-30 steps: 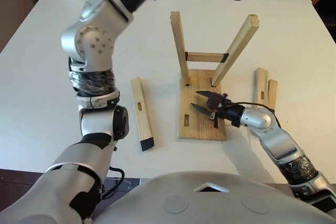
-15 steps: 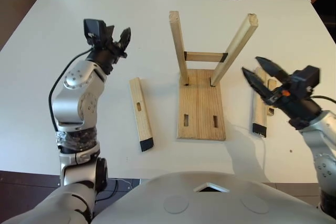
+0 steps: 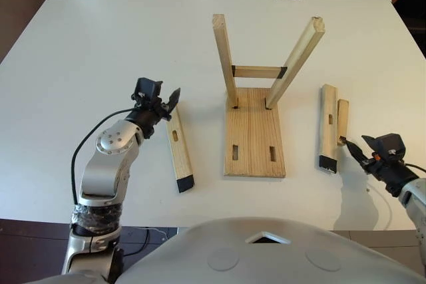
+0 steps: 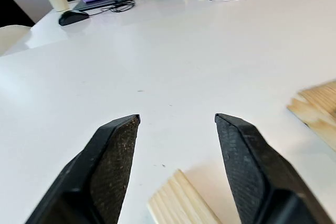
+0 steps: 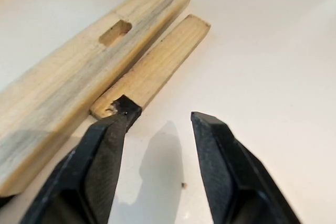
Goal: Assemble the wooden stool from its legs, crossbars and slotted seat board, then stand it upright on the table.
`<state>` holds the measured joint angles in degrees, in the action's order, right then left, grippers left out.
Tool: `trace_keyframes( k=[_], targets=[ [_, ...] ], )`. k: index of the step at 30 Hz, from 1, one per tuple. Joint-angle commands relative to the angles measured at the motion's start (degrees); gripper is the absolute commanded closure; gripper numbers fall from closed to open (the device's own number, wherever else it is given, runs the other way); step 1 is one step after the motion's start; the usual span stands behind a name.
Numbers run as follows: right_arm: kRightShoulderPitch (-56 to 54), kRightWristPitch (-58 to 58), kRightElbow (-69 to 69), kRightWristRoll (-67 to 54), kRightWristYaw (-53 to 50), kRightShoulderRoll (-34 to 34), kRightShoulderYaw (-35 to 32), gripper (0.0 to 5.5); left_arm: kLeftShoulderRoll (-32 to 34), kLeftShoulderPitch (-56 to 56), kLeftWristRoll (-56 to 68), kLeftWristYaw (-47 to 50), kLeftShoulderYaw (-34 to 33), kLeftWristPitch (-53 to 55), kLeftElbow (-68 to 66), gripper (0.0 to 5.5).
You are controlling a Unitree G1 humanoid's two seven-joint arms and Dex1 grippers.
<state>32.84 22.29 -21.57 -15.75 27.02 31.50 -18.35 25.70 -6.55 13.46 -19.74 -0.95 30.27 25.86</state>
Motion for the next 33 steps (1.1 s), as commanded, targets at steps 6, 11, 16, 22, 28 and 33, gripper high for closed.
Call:
trace_keyframes(
  k=[6, 11, 16, 22, 28, 33],
  targets=[
    [-4.6, 3.0, 5.1, 1.8, -5.5, -3.1, -0.7, 3.28, 11.7, -7.5, -0.2, -16.6, 1.0, -8.7, 1.8, 2.83],
    [-5.5, 3.7, 2.8, 1.4, -6.2, -4.0, 0.6, 3.28, 15.5, -9.5, -1.0, -23.0, 1.1, -14.4, -1.3, 2.83],
    [-6.2, 3.9, 2.2, 4.9, -6.7, -1.5, 0.5, 3.28, 17.9, -11.9, -5.0, -25.9, 2.1, -21.6, -7.8, 2.83],
    [-9.7, 4.4, 2.8, 6.3, -6.7, -1.5, 1.3, 3.28, 17.0, -10.7, -11.6, -25.7, 6.7, -31.8, -15.0, 2.83],
    [-12.1, 5.2, 3.8, 6.7, -7.9, -3.3, 1.5, 3.28, 16.4, -7.3, -12.8, -26.1, 9.2, -36.3, -20.6, 2.83],
    [-13.4, 6.1, 7.6, 8.4, -9.5, -5.3, 4.5, 3.28, 16.1, -2.5, -14.0, -26.3, 11.5, -40.5, -27.7, 2.83]
  ],
)
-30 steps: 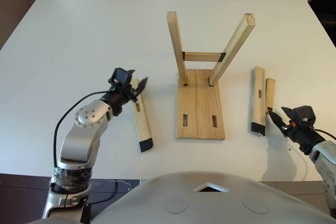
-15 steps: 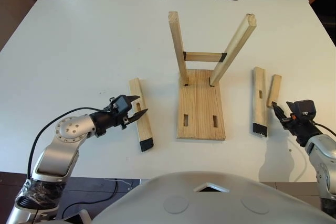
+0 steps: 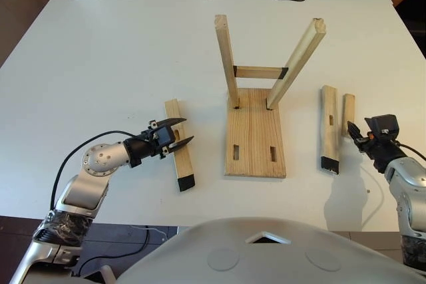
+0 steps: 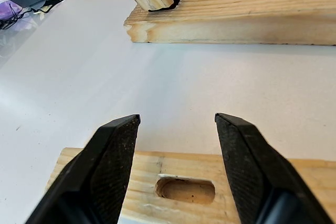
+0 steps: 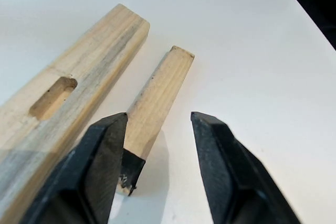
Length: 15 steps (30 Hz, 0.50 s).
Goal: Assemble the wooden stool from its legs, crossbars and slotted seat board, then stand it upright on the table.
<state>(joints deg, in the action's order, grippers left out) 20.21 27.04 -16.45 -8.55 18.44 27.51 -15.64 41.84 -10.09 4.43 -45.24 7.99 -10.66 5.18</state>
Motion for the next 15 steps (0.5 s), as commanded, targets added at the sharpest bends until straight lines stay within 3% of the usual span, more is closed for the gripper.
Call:
trace_keyframes(
  k=[1, 10, 15],
  targets=[
    [-0.9, 1.6, 3.3, 1.1, -1.1, -1.8, 2.3, 3.28, -0.1, 2.0, -5.3, -0.8, 3.0, -0.8, -8.5, 2.83],
    [-0.8, 4.3, 8.5, -0.4, -2.3, -4.6, 2.1, 3.28, -2.0, 12.2, -7.4, -0.3, 5.2, -9.3, -19.8, 2.83],
    [-0.7, 4.8, 10.1, -1.3, -2.1, -4.2, 0.6, 3.97, -2.6, 16.3, -4.5, -0.3, 2.9, -7.8, -19.5, 2.88]
  ],
)
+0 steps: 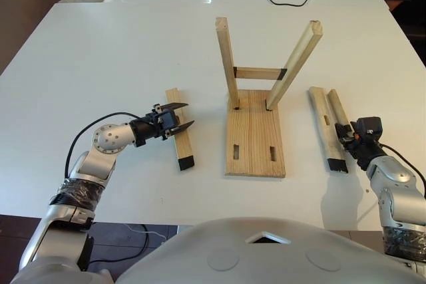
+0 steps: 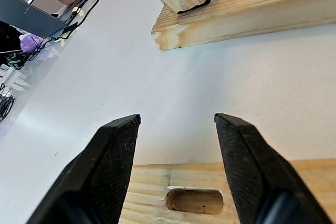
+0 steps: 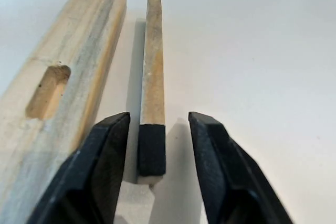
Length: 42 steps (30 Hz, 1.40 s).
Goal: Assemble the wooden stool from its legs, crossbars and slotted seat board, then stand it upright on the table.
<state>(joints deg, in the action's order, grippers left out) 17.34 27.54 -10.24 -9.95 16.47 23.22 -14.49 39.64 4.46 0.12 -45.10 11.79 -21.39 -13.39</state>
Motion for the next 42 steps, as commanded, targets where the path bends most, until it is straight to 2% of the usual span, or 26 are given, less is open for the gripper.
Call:
trace_keyframes(
  k=[1, 8, 16, 20, 23, 27, 33, 36, 38, 42],
  targets=[
    [2.1, 4.2, 4.0, 0.1, 0.0, 0.2, -0.7, 4.16, -0.6, 2.4, 0.5, -0.4, -1.5, 3.8, -0.3, 2.88],
    [1.2, 3.6, 2.8, -1.1, 0.5, 0.0, -1.6, 5.09, -1.7, 4.6, 6.4, -1.2, -5.2, 12.5, 6.7, 2.88],
    [-2.9, 0.8, 1.5, -3.7, -0.8, 0.4, -6.7, 5.1, -1.9, 11.6, 21.0, 0.7, -14.8, 31.4, 19.2, 2.88],
    [-8.4, -2.2, -2.0, -5.8, -3.2, 1.2, -12.2, 5.1, -2.8, 20.0, 28.1, 8.5, -21.2, 43.0, 23.9, 2.88],
    [-13.3, -5.4, -7.9, -4.3, -5.4, 2.3, -12.8, 5.1, -4.9, 24.3, 35.5, 13.6, -23.6, 51.8, 28.1, 2.88],
    [-20.4, -10.7, -17.1, -0.8, -7.0, 3.1, -8.3, 5.1, -9.0, 30.3, 51.2, 19.9, -26.3, 64.2, 32.3, 2.88],
    [-32.3, -25.4, -20.9, 17.1, -6.0, 7.7, 6.9, 5.1, -15.7, 39.4, 73.2, 31.2, -28.3, 73.5, 29.3, 2.88],
    [-34.9, -32.1, -20.1, 23.1, -5.7, 8.3, 11.4, 5.1, -16.8, 41.0, 80.4, 34.3, -28.3, 74.8, 28.4, 2.49],
    [-35.0, -35.3, -19.6, 25.2, -5.4, 7.9, 13.4, 5.1, -16.9, 41.5, 83.3, 34.4, -27.6, 75.4, 28.5, 2.17],
    [-35.2, -38.7, -18.8, 26.9, -4.6, 6.9, 16.5, 5.1, -16.2, 40.2, 86.1, 30.6, -24.9, 76.6, 31.5, 2.14]
  ],
)
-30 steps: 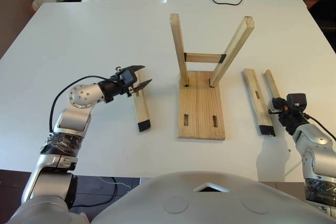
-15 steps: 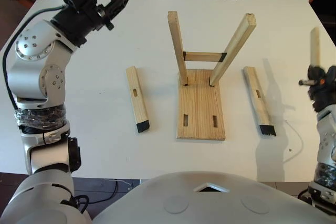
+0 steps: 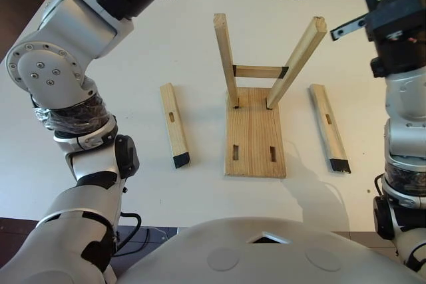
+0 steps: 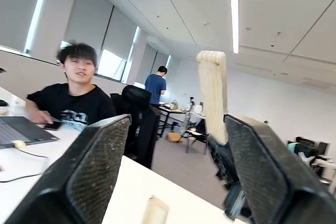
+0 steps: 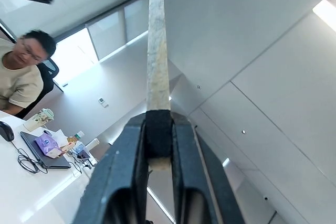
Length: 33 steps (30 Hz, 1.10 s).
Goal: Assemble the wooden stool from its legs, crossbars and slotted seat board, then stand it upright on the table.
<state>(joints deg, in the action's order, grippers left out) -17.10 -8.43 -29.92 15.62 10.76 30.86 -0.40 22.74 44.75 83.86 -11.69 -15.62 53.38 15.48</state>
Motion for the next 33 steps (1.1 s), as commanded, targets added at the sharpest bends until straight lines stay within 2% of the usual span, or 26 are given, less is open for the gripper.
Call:
trace_keyframes(
  k=[1, 14, 21, 26, 33],
  targets=[
    [-1.1, -2.9, 1.2, 0.9, 1.5, -1.4, 3.0, 5.1, 0.8, -0.5, 3.0, -3.6, 2.9, 1.9, 3.3, 2.14],
    [1.0, 2.2, -4.4, -6.1, 6.0, -7.0, 5.9, 5.1, 2.6, 0.1, 0.0, -7.6, 6.0, 0.3, 2.8, 2.14],
    [4.0, 4.6, -6.4, -10.4, 10.3, -7.1, 7.4, 5.1, 3.4, 0.6, -2.9, -10.4, 6.4, -0.4, 2.0, 2.14],
    [4.7, 4.4, -5.2, -11.1, 11.4, -6.9, 6.1, 5.1, 3.9, 0.6, -4.3, -12.0, 6.4, -0.7, 2.0, 2.14],
    [5.4, 4.3, -4.3, -11.4, 11.7, -6.8, 4.7, 5.1, 4.2, 0.5, -6.9, -13.9, 6.2, -1.3, 1.6, 3.16]
  ],
)
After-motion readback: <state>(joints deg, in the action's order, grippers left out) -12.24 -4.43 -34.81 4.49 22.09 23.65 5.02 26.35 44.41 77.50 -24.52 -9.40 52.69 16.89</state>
